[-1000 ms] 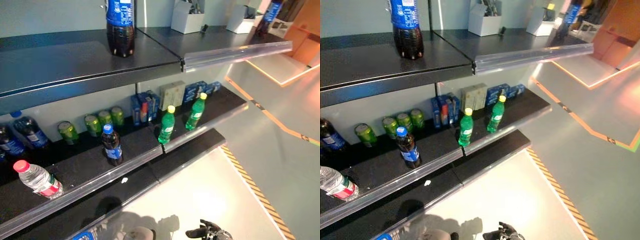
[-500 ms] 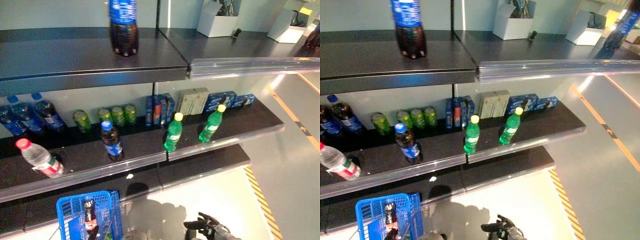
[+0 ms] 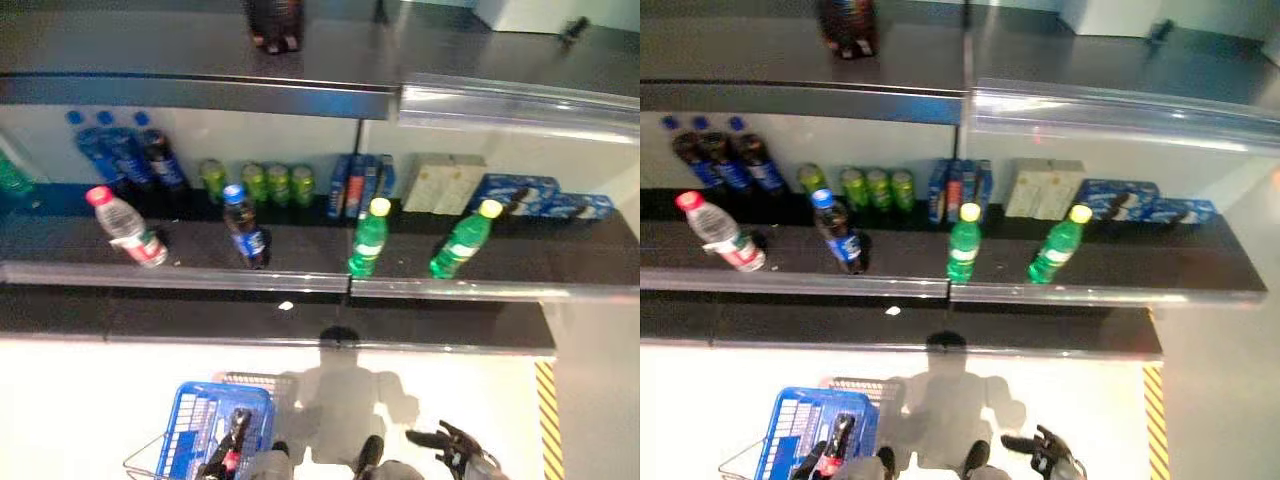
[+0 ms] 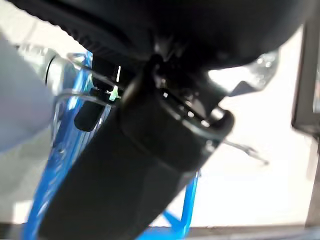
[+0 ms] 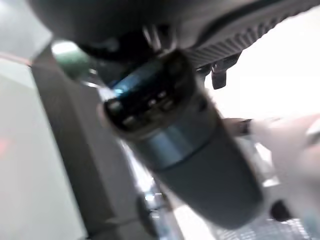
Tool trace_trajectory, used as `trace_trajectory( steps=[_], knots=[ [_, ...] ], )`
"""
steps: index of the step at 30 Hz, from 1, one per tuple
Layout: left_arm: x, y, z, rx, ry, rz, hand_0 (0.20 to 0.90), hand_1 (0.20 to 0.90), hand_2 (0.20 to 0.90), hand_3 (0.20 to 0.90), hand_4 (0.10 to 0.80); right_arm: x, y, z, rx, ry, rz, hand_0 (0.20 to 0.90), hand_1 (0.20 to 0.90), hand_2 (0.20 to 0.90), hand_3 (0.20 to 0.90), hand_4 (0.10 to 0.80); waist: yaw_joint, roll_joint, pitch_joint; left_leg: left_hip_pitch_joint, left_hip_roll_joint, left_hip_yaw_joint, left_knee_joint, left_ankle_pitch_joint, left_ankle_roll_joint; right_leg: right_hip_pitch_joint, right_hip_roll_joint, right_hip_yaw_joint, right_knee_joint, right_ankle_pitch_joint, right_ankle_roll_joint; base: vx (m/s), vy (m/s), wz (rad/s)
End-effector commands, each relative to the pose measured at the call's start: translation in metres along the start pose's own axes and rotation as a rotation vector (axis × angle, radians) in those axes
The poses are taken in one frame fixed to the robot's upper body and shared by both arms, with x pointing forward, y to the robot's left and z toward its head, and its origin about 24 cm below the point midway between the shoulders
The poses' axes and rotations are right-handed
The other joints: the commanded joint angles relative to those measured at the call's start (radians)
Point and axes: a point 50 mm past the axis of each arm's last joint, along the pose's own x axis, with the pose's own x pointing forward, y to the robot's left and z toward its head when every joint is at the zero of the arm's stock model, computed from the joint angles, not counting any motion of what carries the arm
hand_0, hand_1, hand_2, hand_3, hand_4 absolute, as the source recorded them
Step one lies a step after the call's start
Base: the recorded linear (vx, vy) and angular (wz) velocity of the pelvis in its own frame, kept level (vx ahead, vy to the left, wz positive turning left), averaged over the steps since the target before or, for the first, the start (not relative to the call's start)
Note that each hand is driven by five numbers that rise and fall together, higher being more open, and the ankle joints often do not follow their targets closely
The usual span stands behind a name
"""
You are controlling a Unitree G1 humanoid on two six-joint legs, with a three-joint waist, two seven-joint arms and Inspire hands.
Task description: Pick up the drink and place into the basket.
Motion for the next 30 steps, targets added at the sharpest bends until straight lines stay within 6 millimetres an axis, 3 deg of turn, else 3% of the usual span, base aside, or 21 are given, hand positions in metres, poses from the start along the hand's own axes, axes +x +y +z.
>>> trace_trajectory(
  steps=[1, 3, 6, 8, 9, 10, 11, 14, 15, 17, 20, 21, 24, 26, 30],
  knots=[
    [0.003, 0.012, 0.045, 0.0, -0.213, -0.019, 0.3, 0.3, 0.3, 0.2, 0.1, 0.001, 0.007, 0.022, 0.059, -0.087, 0.021, 0.9, 0.9, 0.9, 0.9, 0.8, 0.015, 0.008, -0.068, 0.101, -0.059, 0.054, 0.07, -0.076, 0.018, -0.044, 0.025, -0.014, 0.054, 0.009, 0.006, -0.099, 0.174, 0.4],
    [0.002, 0.007, 0.043, 0.03, -0.208, -0.035, 0.3, 0.3, 0.3, 0.2, 0.1, 0.001, 0.011, 0.02, 0.082, -0.096, 0.026, 0.9, 0.9, 0.9, 0.9, 0.8, -0.001, 0.006, -0.067, 0.138, -0.073, 0.049, 0.0, -0.115, 0.041, -0.063, 0.029, 0.014, 0.058, 0.035, 0.028, -0.094, 0.155, 0.26],
    [0.002, 0.005, 0.048, 0.06, -0.216, -0.037, 0.3, 0.3, 0.3, 0.2, 0.1, 0.0, 0.017, 0.019, 0.09, -0.116, 0.043, 0.9, 0.9, 0.9, 0.9, 0.8, -0.026, -0.002, -0.056, 0.159, -0.087, 0.028, -0.062, -0.097, 0.053, -0.123, 0.029, 0.05, 0.075, 0.077, 0.065, -0.117, 0.103, 0.08],
    [0.002, 0.005, 0.05, 0.065, -0.22, -0.033, 0.3, 0.3, 0.3, 0.2, 0.1, -0.001, 0.018, 0.02, 0.08, -0.123, 0.051, 0.9, 0.9, 0.9, 0.9, 0.8, -0.032, -0.002, -0.051, 0.163, -0.087, 0.024, -0.073, -0.093, 0.056, -0.137, 0.03, 0.061, 0.087, 0.08, 0.072, -0.109, 0.049, 0.06],
    [0.002, 0.003, 0.054, 0.078, -0.228, -0.028, 0.3, 0.3, 0.3, 0.2, 0.1, -0.002, 0.021, 0.019, 0.08, -0.133, 0.062, 0.9, 0.9, 0.9, 0.9, 0.8, -0.056, 0.004, -0.04, 0.157, -0.083, -0.008, -0.081, -0.09, 0.072, -0.161, 0.036, 0.186, 0.124, 0.076, 0.081, -0.149, 0.001, 0.04],
    [0.002, -0.001, 0.057, 0.094, -0.235, -0.035, 0.3, 0.3, 0.3, 0.2, 0.1, -0.002, 0.022, 0.019, 0.091, -0.137, 0.066, 0.9, 0.9, 0.9, 0.9, 0.8, -0.073, -0.001, -0.038, 0.135, -0.089, -0.035, -0.069, -0.083, 0.083, -0.171, 0.038, 0.257, 0.144, 0.071, 0.078, -0.2, -0.019, 0.25],
    [0.003, -0.004, 0.06, 0.106, -0.237, -0.041, 0.3, 0.3, 0.3, 0.2, 0.1, -0.002, 0.022, 0.018, 0.095, -0.139, 0.07, 0.9, 0.9, 0.9, 0.9, 0.8, -0.079, -0.001, -0.037, 0.121, -0.089, -0.049, -0.057, -0.081, 0.088, -0.175, 0.029, 0.288, 0.17, 0.072, 0.082, -0.145, -0.045, 0.49],
    [0.003, -0.011, 0.063, 0.118, -0.235, -0.048, 0.3, 0.3, 0.3, 0.2, 0.1, -0.003, 0.025, 0.018, 0.06, -0.152, 0.087, 0.9, 0.9, 0.9, 0.9, 0.8, -0.078, 0.001, -0.032, 0.105, -0.079, -0.056, -0.042, -0.077, 0.086, -0.176, -0.041, 0.304, 0.179, 0.096, 0.103, -0.139, -0.135, 0.45],
    [0.003, -0.014, 0.063, 0.115, -0.233, -0.049, 0.3, 0.3, 0.3, 0.2, 0.1, -0.003, 0.028, 0.02, 0.042, -0.166, 0.098, 0.9, 0.9, 0.9, 0.9, 0.8, -0.076, 0.002, -0.028, 0.111, -0.064, -0.057, -0.035, -0.086, 0.074, -0.166, -0.084, 0.311, 0.144, 0.117, 0.117, -0.067, -0.218, -0.04],
    [0.002, -0.015, 0.063, 0.121, -0.238, -0.046, 0.3, 0.3, 0.3, 0.2, 0.1, -0.004, 0.035, 0.03, -0.004, -0.195, 0.12, 0.9, 0.9, 0.9, 0.9, 0.8, -0.065, -0.004, -0.026, 0.12, -0.037, -0.037, -0.024, -0.098, 0.058, -0.145, -0.115, 0.273, 0.095, 0.118, 0.135, -0.062, -0.316, -0.09],
    [0.002, -0.008, 0.061, 0.112, -0.245, -0.011, 0.3, 0.3, 0.3, 0.2, 0.1, -0.008, 0.047, 0.046, -0.095, -0.247, 0.156, 0.9, 0.9, 0.9, 0.9, 0.8, -0.057, -0.017, -0.029, 0.122, 0.003, -0.018, -0.005, -0.102, 0.036, -0.101, -0.1, 0.258, 0.059, 0.098, 0.138, -0.033, -0.301, -0.29],
    [0.001, -0.005, 0.061, 0.117, -0.246, -0.007, 0.3, 0.3, 0.3, 0.2, 0.1, -0.017, 0.059, 0.063, -0.17, -0.329, 0.181, 0.9, 0.9, 0.9, 0.9, 0.8, -0.06, -0.023, -0.025, 0.134, 0.031, -0.011, -0.014, -0.087, 0.024, -0.094, -0.08, 0.253, 0.075, 0.077, 0.125, -0.041, -0.253, -0.32],
    [0.0, -0.007, 0.06, 0.114, -0.24, -0.014, 0.3, 0.3, 0.3, 0.2, 0.1, -0.042, 0.069, 0.095, -0.26, -0.509, 0.202, 0.9, 0.9, 0.9, 0.9, 0.8, -0.075, -0.033, -0.019, 0.143, 0.06, 0.003, -0.037, -0.064, 0.009, -0.082, -0.058, 0.249, 0.08, 0.056, 0.107, -0.055, -0.171, -0.18],
    [-0.001, -0.008, 0.062, 0.086, -0.234, -0.037, 0.3, 0.3, 0.3, 0.2, 0.1, -0.073, 0.057, 0.127, -0.319, -0.735, 0.188, 0.9, 0.9, 0.9, 0.9, 0.8, -0.11, -0.03, -0.021, 0.147, 0.078, 0.004, -0.077, -0.038, -0.003, -0.094, -0.037, 0.257, 0.09, 0.039, 0.1, -0.09, -0.059, -0.11],
    [-0.002, -0.004, 0.058, 0.068, -0.232, -0.037, 0.3, 0.3, 0.3, 0.2, 0.1, -0.105, 0.038, 0.147, -0.355, -0.94, 0.157, 0.9, 0.9, 0.9, 0.9, 0.8, -0.138, -0.021, -0.031, 0.162, 0.088, 0.012, -0.123, -0.021, -0.012, -0.102, -0.028, 0.263, 0.088, 0.034, 0.104, -0.055, 0.007, -0.05]
  ],
)
